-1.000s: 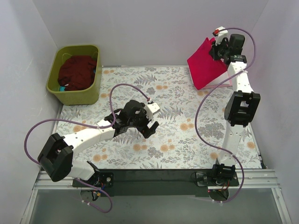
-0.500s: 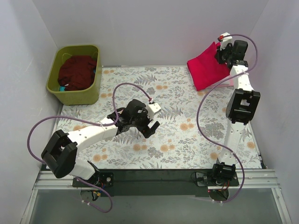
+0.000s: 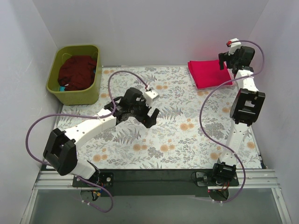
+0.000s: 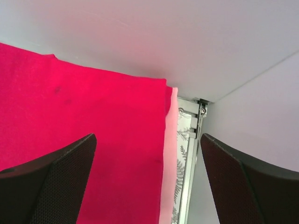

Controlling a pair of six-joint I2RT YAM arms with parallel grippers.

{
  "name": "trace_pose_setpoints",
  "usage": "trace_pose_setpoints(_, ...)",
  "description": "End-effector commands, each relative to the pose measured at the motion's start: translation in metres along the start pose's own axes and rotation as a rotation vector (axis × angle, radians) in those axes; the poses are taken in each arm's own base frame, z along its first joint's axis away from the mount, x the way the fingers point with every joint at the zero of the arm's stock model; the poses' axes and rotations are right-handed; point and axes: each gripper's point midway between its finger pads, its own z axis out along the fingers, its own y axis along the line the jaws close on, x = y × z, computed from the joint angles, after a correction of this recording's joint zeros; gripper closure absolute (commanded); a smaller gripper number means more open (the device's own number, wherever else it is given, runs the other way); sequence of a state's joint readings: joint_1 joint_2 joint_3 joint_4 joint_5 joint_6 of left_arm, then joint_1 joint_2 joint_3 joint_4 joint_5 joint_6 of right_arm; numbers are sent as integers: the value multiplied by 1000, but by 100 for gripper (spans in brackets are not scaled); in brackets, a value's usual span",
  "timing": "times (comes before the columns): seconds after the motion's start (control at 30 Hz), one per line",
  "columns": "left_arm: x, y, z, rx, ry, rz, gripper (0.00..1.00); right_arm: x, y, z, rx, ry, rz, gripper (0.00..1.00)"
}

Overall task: Fold and stack the t-shirts
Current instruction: Reset both grippers

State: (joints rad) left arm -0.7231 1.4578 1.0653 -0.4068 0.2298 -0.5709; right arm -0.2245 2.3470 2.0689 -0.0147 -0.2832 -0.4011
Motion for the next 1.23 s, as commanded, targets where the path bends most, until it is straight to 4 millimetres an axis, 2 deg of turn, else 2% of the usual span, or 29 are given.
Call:
trace_pose_setpoints(0.0,-34,0,-22,33,-53,-127,3,-79,-21,-44,59,-149,-59,2)
trace_pose_setpoints(0.03,-33,-1,-26,54,-36,-158,3,-82,-17,-51,42,-142,-47,2)
trace_pose_setpoints(0.07,-32,8,-27,42,-25,-217,3,-102,-16,-68,38,-169,-53,2)
trace_pose_setpoints(0.1,-43,13,-32,39,-40,-239,3,-106,-8,-75,6,-177,-36,2)
trace_pose_setpoints(0.13,-38,19,-36,47,-13,-289,3,-101,2,-84,-28,-138,-13,2)
trace_pose_setpoints(0.17,-39,23,-39,52,-5,-316,3,-117,7,-103,-45,-154,-15,2)
trace_pose_setpoints(0.23,-41,29,-43,69,15,-373,3,-120,25,-121,-115,-142,4,2)
trace_pose_setpoints(0.27,-44,36,-48,88,4,-402,3,-123,35,-140,-147,-111,25,2)
trace_pose_setpoints(0.3,-40,39,-47,102,18,-406,3,-124,46,-150,-195,-103,38,2)
trace_pose_setpoints(0.4,-35,57,-51,90,45,-460,3,-110,78,-186,-299,13,121,2)
trace_pose_setpoints(0.47,-22,72,-53,83,86,-522,3,-100,94,-206,-338,69,152,2)
trace_pose_setpoints(0.53,-19,81,-61,81,63,-554,3,-80,113,-225,-393,146,206,2)
trace_pose_setpoints(0.6,-7,94,-67,39,47,-581,3,-58,134,-246,-428,194,248,2)
trace_pose_setpoints(0.63,-5,98,-69,18,38,-574,3,-54,146,-254,-458,201,261,2)
trace_pose_setpoints(0.67,-4,100,-74,-9,26,-552,3,-58,153,-268,-462,187,249,2)
trace_pose_setpoints(0.7,8,100,-73,-29,43,-556,3,-35,171,-274,-495,236,272,2)
trace_pose_setpoints(0.77,12,105,-78,-87,20,-538,2,-31,187,-291,-520,233,263,2)
trace_pose_setpoints(0.8,26,102,-75,-91,44,-549,2,-16,204,-295,-550,270,265,2)
trace_pose_setpoints(0.9,40,99,-77,-117,50,-552,2,-5,228,-310,-581,289,240,2)
trace_pose_setpoints(0.93,53,98,-75,-130,75,-557,2,7,236,-315,-589,310,236,2)
trace_pose_setpoints(1.03,66,96,-79,-155,89,-542,2,22,257,-325,-620,347,216,2)
trace_pose_setpoints(1.2,59,90,-89,-148,46,-523,2,34,271,-334,-638,372,212,2)
